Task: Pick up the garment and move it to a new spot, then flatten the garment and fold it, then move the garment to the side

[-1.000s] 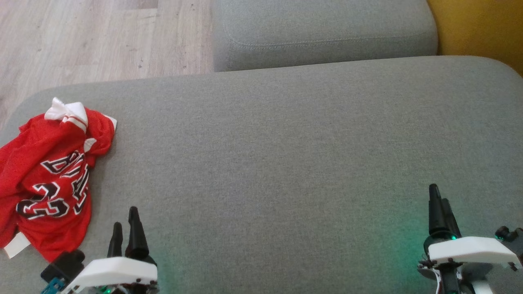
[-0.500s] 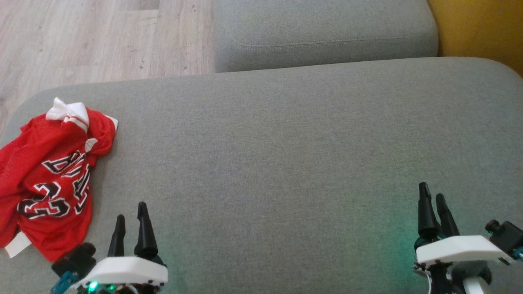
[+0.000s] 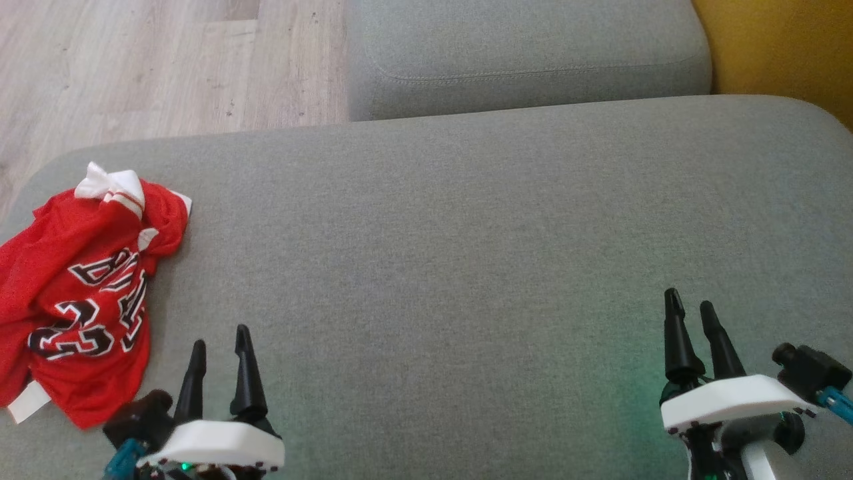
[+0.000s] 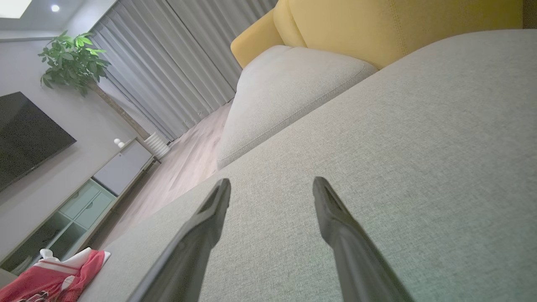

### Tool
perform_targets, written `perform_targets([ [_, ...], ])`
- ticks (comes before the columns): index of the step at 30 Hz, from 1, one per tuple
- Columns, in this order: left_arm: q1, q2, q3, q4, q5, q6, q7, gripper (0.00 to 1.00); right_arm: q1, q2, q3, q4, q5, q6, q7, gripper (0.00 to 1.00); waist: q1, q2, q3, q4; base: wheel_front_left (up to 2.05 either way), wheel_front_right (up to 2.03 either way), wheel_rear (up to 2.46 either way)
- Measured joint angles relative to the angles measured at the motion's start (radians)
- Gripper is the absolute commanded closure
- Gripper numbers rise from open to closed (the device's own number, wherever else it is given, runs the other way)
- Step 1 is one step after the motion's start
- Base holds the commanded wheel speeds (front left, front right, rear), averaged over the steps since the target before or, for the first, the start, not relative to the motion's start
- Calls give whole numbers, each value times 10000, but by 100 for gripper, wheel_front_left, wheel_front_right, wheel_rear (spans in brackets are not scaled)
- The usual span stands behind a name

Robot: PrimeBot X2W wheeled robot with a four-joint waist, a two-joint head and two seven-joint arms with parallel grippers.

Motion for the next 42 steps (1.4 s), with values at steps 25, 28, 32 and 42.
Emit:
perform_targets([
  [25, 12, 6, -142, -8, 2213, 234, -702, 0, -12, -4, 380, -73, -2614, 0, -522, 0, 0, 0, -36, -25, 0, 0, 0],
  [28, 12, 2, -144, 58, 2522, 234, -763, 0, -18, -4, 405, -73, -2886, 0, -593, 0, 0, 0, -34, -33, 0, 0, 0],
  [32, 12, -15, -150, 238, 2982, 238, -907, 0, -20, -6, 449, -73, -3367, 0, -723, 0, 1, 0, -48, -47, 0, 0, 0],
  [42, 12, -40, -144, 282, 3708, 244, -1116, 0, -21, -8, 548, -71, -3841, 0, -1001, 0, 1, 0, -100, -62, 0, 0, 0],
])
